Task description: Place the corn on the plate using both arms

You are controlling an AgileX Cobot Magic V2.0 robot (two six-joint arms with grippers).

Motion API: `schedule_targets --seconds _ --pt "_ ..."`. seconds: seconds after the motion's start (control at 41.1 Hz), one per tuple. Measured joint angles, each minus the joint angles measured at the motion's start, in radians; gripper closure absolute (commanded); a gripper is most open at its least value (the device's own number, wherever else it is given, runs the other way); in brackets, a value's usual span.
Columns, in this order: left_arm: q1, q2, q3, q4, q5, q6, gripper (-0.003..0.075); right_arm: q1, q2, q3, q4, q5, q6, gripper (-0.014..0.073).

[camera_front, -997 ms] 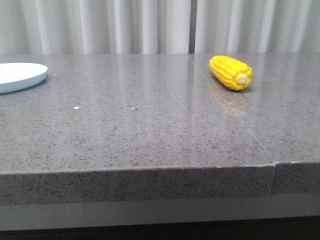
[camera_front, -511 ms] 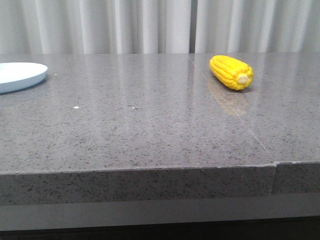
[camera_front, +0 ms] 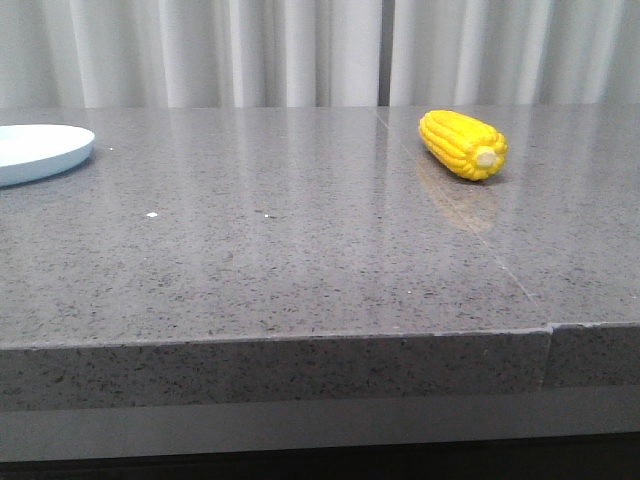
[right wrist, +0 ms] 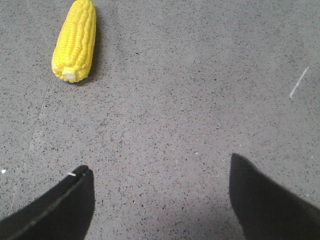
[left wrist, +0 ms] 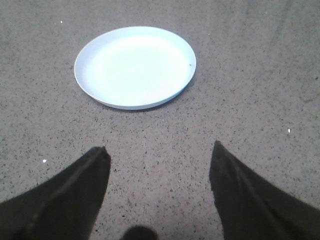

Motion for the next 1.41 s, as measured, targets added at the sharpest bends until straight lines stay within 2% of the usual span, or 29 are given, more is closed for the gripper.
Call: schedule_targets --seconds 0.219,0.438,0.535,0.681,0.851,0.924,1.168,1.411 --pt "0.0 0.172 -0.114 0.077 0.124 0.006 0.0238 0.0 0.0 0.002 0.0 0.0 0.0 -0.0008" --pt "0.008 0.378 -0.23 0.137 0.152 0.006 0.0237 0.0 0.0 0.002 0.0 0.0 0.0 -0.0008" --pt "0.055 0.464 -0.295 0.126 0.156 0.006 0.0237 0.0 0.0 0.002 0.0 0.0 0.0 -0.0008" --pt "0.183 0.584 -0.4 0.0 0.173 0.082 0.0237 0.0 0.0 0.002 0.0 0.0 -0.002 -0.0008" --pt "0.343 0.725 -0.504 -0.301 0.183 0.276 0.0238 0.0 0.0 0.002 0.0 0.0 -0.006 -0.0008" --pt "0.384 0.781 -0.537 -0.376 0.168 0.313 0.0238 0.0 0.0 0.002 0.0 0.0 -0.006 -0.0008" --pt "0.402 0.929 -0.613 -0.426 0.05 0.34 0.0238 0.0 0.0 0.002 0.0 0.0 -0.006 -0.0008" --pt "0.366 1.071 -0.716 -0.432 0.013 0.363 0.0238 0.0 0.0 0.002 0.0 0.0 -0.006 -0.0008"
